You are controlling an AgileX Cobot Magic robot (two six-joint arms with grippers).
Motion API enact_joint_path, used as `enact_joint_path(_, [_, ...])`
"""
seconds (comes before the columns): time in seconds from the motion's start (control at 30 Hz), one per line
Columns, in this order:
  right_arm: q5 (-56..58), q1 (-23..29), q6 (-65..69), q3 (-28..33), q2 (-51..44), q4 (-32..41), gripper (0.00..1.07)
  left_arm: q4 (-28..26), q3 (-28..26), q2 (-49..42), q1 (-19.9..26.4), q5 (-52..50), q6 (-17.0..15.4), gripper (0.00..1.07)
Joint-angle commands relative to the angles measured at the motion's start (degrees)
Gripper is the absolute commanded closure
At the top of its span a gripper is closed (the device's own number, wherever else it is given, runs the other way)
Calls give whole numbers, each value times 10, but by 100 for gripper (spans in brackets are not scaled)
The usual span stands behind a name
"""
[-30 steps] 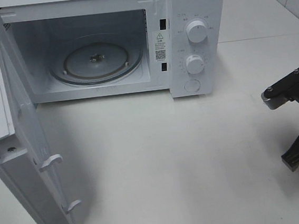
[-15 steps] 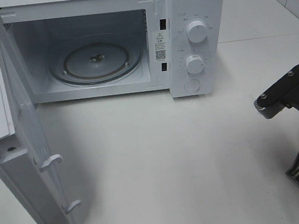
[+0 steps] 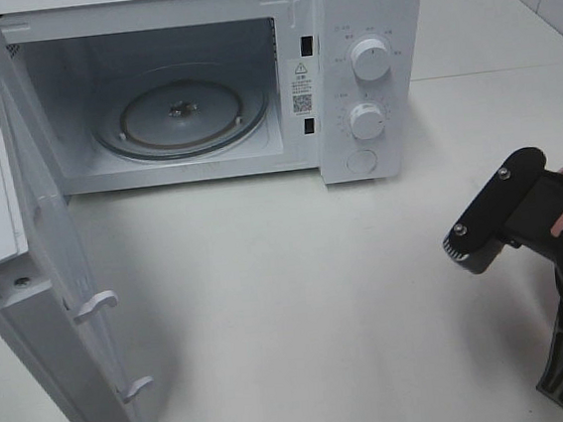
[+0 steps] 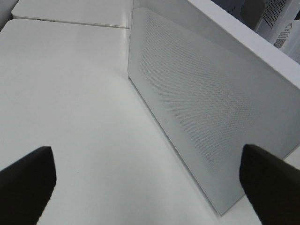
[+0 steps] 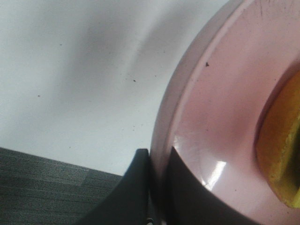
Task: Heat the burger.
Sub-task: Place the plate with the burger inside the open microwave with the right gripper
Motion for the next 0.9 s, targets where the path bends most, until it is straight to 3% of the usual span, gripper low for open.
enact_joint_path(0.03, [31,17,-3,2,-6,-23,107,-1,2,-10,2,1,1,7])
enact_joint_path(0.57, [15,146,-16,2,-6,-23,106,-1,2,-10,2,1,1,7])
enact_joint_path(0.9, [-19,154,-53,2,-6,-27,106,-1,2,-10,2,1,1,7])
